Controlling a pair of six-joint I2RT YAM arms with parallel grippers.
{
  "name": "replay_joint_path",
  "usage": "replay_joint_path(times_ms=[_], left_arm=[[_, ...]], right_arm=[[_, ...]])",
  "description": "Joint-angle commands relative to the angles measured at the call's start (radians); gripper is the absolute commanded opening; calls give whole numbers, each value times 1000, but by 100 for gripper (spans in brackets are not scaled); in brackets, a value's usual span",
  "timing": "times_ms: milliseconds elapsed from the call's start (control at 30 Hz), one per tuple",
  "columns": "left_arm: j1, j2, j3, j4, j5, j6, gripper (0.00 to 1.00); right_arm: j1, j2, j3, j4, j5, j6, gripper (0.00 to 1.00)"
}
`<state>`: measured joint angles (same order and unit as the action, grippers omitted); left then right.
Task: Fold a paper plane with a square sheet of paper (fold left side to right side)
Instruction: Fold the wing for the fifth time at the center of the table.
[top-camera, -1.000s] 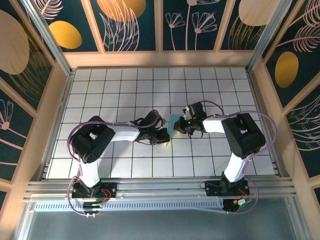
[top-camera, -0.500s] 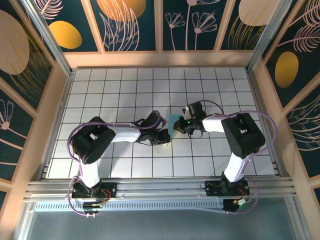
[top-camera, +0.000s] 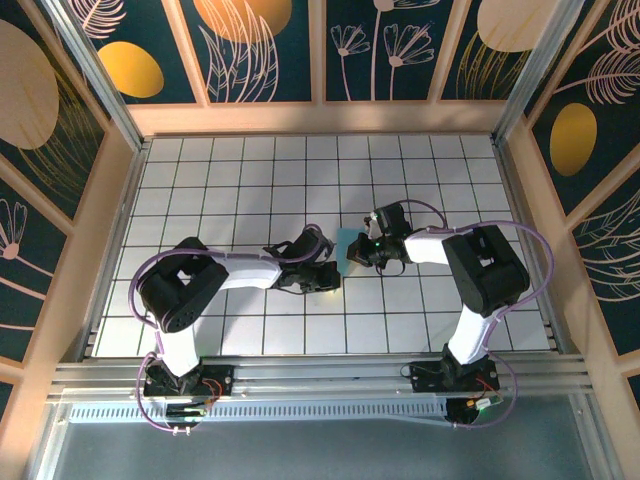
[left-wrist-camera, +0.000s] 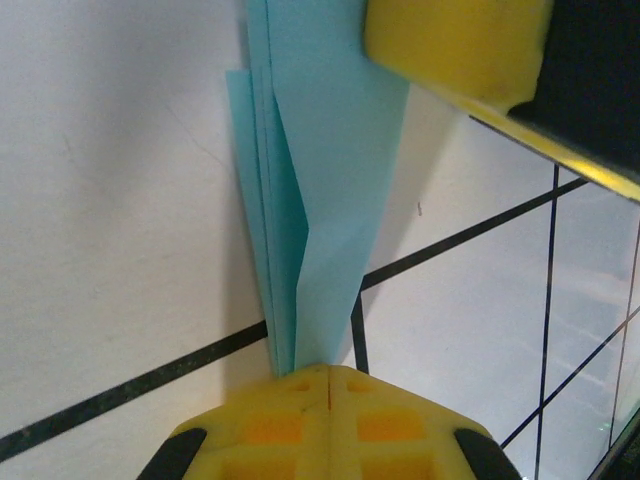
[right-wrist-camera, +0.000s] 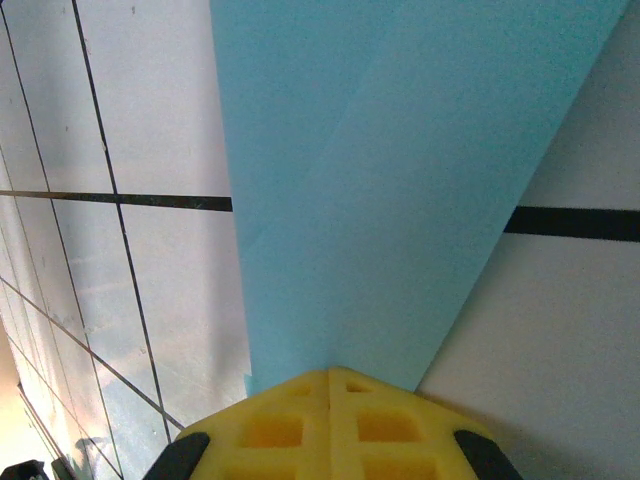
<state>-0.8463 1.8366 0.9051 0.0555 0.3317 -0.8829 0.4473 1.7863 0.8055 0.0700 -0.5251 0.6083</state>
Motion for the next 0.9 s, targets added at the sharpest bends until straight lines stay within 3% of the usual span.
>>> replay_joint_path(times_ms=[0, 867], left_arm=[[-21, -7, -45, -154, 27, 23, 0], [-36, -88, -108, -140, 27, 22, 0]], right_arm=[[10, 71, -19, -105, 111, -18, 0], [13, 77, -22, -103, 109, -15, 0]])
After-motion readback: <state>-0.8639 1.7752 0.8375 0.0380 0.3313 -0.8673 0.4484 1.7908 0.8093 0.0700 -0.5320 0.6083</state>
